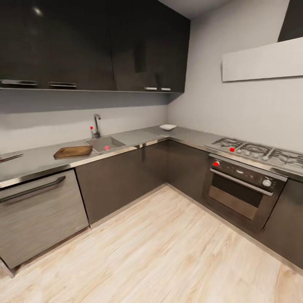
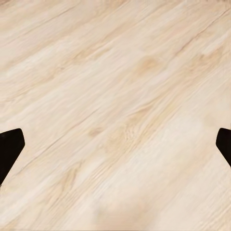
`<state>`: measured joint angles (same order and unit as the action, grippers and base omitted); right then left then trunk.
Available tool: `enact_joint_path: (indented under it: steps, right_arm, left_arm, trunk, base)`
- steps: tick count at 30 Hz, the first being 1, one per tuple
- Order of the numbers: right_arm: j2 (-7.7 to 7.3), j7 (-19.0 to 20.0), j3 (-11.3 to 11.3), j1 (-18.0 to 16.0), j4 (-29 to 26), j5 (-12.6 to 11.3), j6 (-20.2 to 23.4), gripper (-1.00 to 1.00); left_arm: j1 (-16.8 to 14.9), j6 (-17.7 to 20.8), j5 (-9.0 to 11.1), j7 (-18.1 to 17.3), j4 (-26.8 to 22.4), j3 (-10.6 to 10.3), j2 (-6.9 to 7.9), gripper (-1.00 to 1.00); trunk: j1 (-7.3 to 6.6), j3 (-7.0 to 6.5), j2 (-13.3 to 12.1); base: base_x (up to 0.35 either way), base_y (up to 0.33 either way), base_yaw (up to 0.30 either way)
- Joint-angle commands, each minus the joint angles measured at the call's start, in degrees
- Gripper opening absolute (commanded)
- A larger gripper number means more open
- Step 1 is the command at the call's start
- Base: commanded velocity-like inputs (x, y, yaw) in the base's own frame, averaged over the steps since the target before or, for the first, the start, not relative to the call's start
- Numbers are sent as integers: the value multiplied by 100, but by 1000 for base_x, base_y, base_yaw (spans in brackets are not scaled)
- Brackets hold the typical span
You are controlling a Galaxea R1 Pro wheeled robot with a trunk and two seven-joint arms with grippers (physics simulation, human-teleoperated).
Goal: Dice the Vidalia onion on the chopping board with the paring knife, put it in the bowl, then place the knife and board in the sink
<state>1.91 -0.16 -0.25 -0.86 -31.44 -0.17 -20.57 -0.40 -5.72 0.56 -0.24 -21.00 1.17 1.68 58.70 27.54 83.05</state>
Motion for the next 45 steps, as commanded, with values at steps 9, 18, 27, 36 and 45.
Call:
enact_joint_path:
  steps: [9, 18, 27, 36, 45]
  right_arm:
    - [2, -2, 3, -2, 4, 0, -17, 100]
    - [6, -2, 8, -2, 6, 0, -17, 100]
    - [8, -2, 8, -2, 6, 8, -17, 100]
    - [8, -2, 8, -2, 6, 9, -17, 100]
    - [10, -2, 8, -2, 6, 9, -17, 100]
  left_arm:
    - [-4, -18, 6, 14, 8, 12, -5, 100]
    - [-2, -18, 6, 18, 21, 15, -5, 100]
    - [-4, -19, 6, 23, 52, 15, -4, 100]
    - [-3, -18, 6, 21, 56, 15, -3, 100]
    - [-4, -17, 6, 24, 52, 15, -3, 100]
  trunk:
    - [3, 27, 3]
    - [3, 48, 3]
    - [3, 70, 3]
    - [3, 91, 3]
    - [3, 112, 3]
  base:
    - [273, -194, 288]
    - [256, -216, 288]
    - [256, -217, 288]
    - [256, -213, 288]
    - [256, -196, 288]
